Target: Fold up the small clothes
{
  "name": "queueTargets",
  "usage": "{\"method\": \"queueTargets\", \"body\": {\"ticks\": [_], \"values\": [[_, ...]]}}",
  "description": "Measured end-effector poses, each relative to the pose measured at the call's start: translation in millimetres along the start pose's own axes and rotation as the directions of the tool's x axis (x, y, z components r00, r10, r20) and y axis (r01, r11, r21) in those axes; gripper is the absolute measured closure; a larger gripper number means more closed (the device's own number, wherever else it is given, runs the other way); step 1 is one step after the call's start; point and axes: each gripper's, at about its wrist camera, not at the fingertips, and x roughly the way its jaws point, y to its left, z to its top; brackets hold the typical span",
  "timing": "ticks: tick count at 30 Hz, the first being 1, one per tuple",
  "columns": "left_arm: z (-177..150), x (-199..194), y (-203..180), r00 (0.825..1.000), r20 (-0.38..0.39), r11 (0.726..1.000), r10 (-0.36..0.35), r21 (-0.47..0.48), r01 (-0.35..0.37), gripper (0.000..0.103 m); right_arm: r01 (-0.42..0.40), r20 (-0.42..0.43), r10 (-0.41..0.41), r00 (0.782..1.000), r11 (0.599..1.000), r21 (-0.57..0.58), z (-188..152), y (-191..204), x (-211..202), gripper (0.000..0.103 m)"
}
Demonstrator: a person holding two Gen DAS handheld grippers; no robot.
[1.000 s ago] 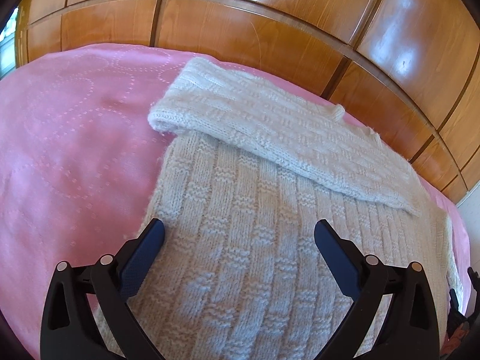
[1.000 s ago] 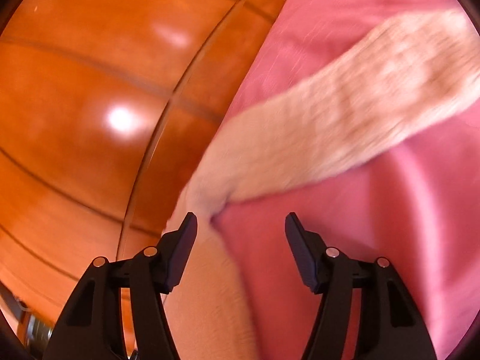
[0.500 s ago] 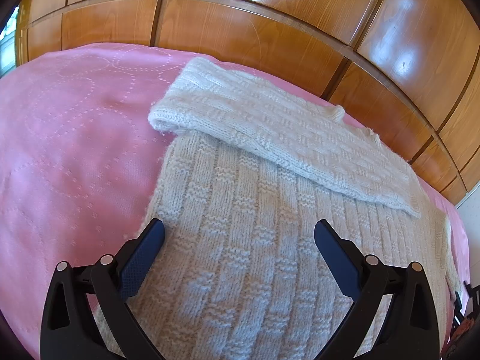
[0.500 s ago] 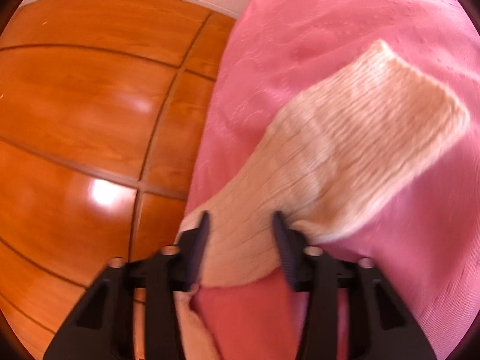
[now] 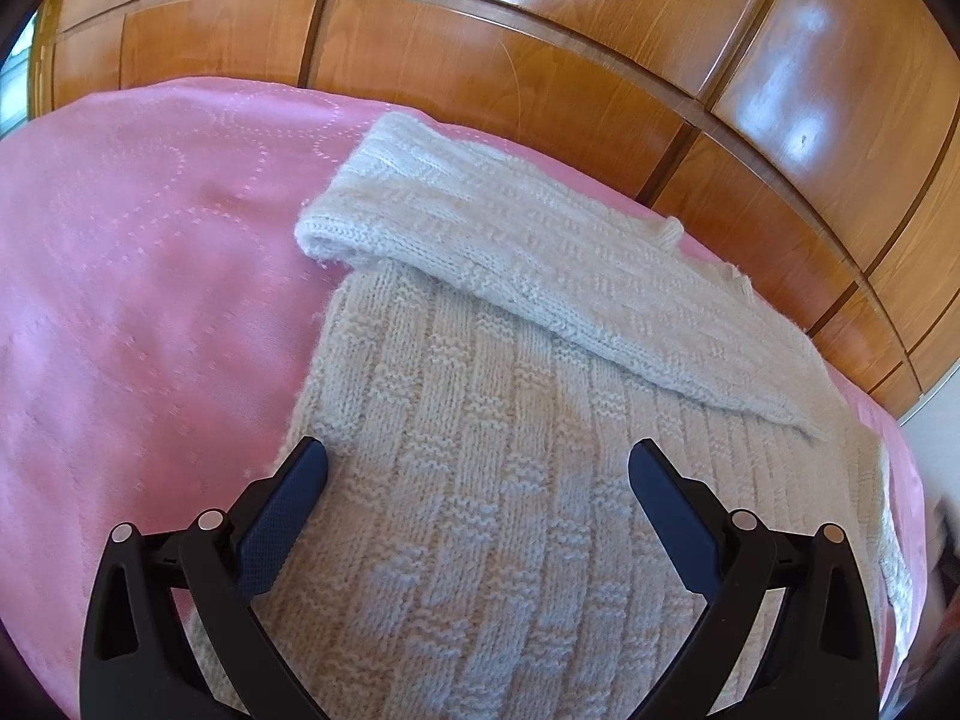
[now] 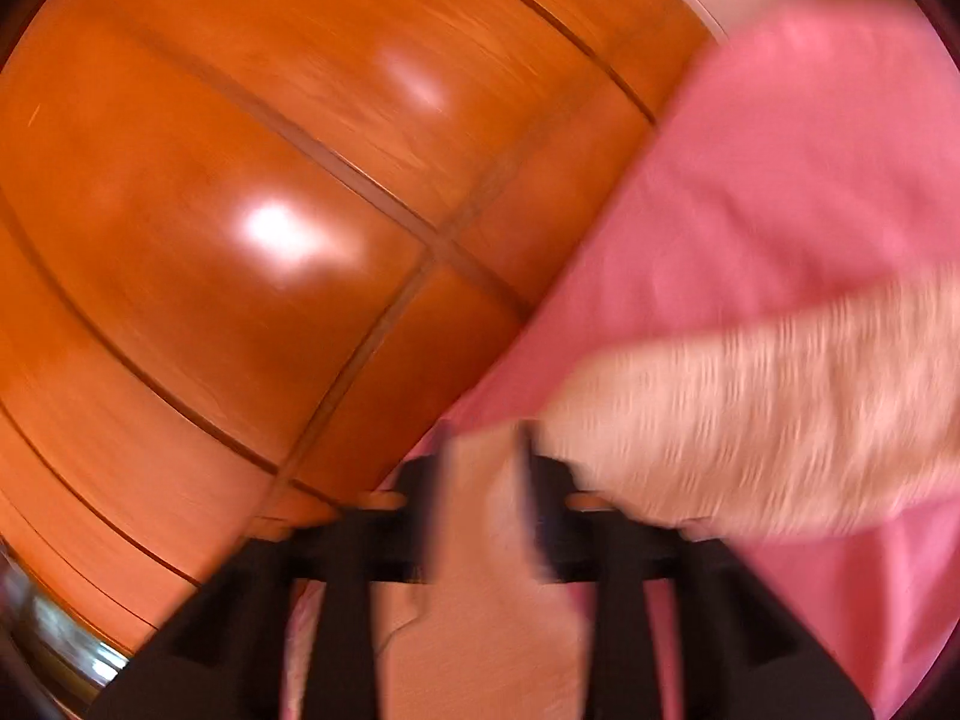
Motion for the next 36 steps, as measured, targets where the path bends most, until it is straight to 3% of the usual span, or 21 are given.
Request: {"method": "queueTargets", "body": {"ticks": [1, 4, 6, 7, 8, 13, 16, 19, 21, 23, 25, 28, 30, 32, 34, 36], "values": [[0, 0, 0, 1.000, 0.001, 1.000, -0.002, -0.001, 0.002, 0.004, 0.010, 0.002, -0.010, 1.000, 0.997, 0.071, -8, -17, -3, 0.045], [0, 0, 1, 1.000, 0.000, 1.000, -0.003, -0.001, 0.003, 0.004, 0.104, -0.039, -0.097, 0.994, 0.969, 0.224, -25, -68, -11, 0.047], [0, 0, 1, 1.000, 0.000, 1.000, -0.003, -0.001, 0.003, 0.004, 0.127, -0.036, -0.122, 0.992, 0.921, 0.368, -31, -111, -23, 0.064], [0, 0, 1, 1.000, 0.000, 1.000, -0.003, -0.001, 0.003, 0.004, 0.118, -0.023, -0.118, 0.993, 0.907, 0.404, -30, -122, -26, 0.081], [0, 0, 1, 1.000, 0.000, 1.000, -0.003, -0.001, 0.003, 0.004, 0.117, -0.005, -0.127, 0.992, 0.897, 0.426, -28, -132, -31, 0.084], [0, 0, 1, 1.000, 0.002, 1.000, -0.005, -0.002, 0.005, 0.004, 0.137, 0.118, -0.209, 0.971, 0.887, 0.441, -5, -148, -48, 0.080], [0, 0, 0, 1.000, 0.001, 1.000, -0.005, -0.001, 0.005, 0.004, 0.176, 0.124, -0.254, 0.959, 0.882, 0.438, 9, -149, -42, 0.083], [0, 0, 2, 1.000, 0.004, 1.000, -0.007, -0.004, 0.007, 0.004, 0.181, 0.140, -0.252, 0.958, 0.904, 0.388, 21, -132, -43, 0.091], [1, 0, 2, 1.000, 0.005, 1.000, -0.009, -0.006, 0.009, 0.004, 0.178, 0.165, -0.235, 0.958, 0.938, 0.299, 28, -103, -32, 0.091], [1, -1, 2, 1.000, 0.006, 1.000, -0.012, -0.008, 0.012, 0.004, 0.158, 0.197, -0.175, 0.965, 0.982, 0.100, 31, -50, -20, 0.091], [1, 0, 2, 1.000, 0.007, 1.000, -0.014, -0.012, 0.014, 0.004, 0.145, 0.195, -0.113, 0.974, 0.977, -0.159, 19, 11, -1, 0.091], [1, 0, 2, 1.000, 0.008, 1.000, -0.018, -0.015, 0.018, 0.004, 0.092, 0.093, -0.050, 0.994, 0.850, -0.519, -24, 85, 38, 0.089], [1, 0, 3, 1.000, 0.008, 1.000, -0.020, -0.016, 0.020, 0.004, 0.006, -0.032, -0.040, 0.999, 0.709, -0.705, -72, 117, 69, 0.076], [1, 0, 3, 1.000, 0.008, 1.000, -0.021, -0.019, 0.022, 0.004, -0.046, -0.133, -0.091, 0.987, 0.630, -0.775, -111, 123, 93, 0.025], [1, 0, 4, 1.000, 0.008, 1.000, -0.023, -0.020, 0.023, 0.004, -0.062, -0.175, -0.138, 0.975, 0.585, -0.809, -143, 117, 107, 0.021], [0, 0, 3, 1.000, 0.009, 1.000, -0.023, -0.021, 0.023, 0.004, -0.051, -0.184, -0.177, 0.967, 0.573, -0.818, -156, 106, 109, 0.016]]}}
